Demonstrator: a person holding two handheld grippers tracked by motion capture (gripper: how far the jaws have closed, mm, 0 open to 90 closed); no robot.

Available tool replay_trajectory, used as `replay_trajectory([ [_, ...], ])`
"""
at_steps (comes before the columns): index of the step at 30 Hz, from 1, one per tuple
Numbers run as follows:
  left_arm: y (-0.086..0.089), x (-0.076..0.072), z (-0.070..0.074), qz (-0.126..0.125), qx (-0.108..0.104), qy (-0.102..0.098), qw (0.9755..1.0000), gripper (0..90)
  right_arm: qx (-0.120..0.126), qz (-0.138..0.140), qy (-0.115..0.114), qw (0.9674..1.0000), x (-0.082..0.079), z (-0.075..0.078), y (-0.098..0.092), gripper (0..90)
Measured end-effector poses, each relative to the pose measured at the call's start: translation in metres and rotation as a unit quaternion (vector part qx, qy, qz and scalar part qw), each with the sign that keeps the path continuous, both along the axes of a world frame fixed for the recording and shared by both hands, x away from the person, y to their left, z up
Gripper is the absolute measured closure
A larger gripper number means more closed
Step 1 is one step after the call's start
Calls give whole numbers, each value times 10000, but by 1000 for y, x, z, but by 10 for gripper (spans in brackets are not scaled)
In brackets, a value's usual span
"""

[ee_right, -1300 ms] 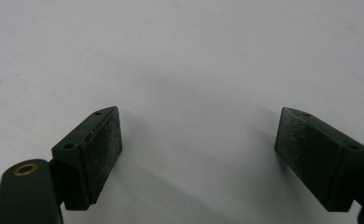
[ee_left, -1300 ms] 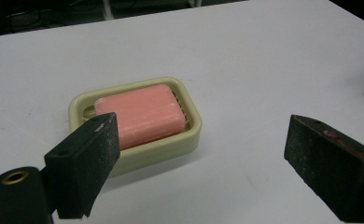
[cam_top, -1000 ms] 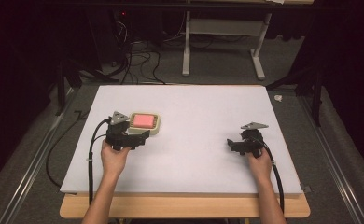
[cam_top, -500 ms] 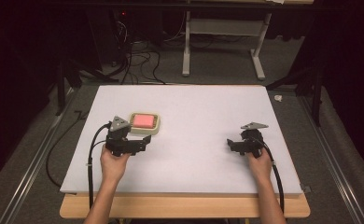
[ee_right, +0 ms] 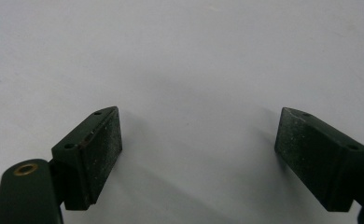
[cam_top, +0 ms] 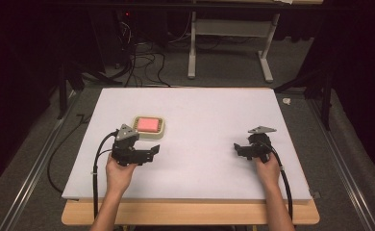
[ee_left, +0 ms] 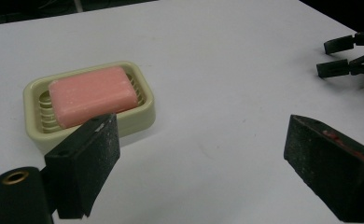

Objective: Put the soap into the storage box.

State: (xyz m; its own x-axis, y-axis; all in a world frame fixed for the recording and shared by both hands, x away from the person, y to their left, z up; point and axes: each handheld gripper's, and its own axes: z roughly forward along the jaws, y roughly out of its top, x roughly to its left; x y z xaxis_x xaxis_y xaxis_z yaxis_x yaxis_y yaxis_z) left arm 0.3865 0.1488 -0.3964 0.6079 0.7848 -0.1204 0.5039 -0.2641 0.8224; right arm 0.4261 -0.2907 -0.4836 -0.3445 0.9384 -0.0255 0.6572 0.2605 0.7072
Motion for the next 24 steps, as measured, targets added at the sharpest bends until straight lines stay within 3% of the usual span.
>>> replay_trajectory([
  [21,-15,-9,-9,-256,46,119,9996,113,0,1,0,10000,0,0,0,155],
  [24,-19,-8,-11,-309,127,155,9993,113,0,-1,1,10000,0,0,0,155],
])
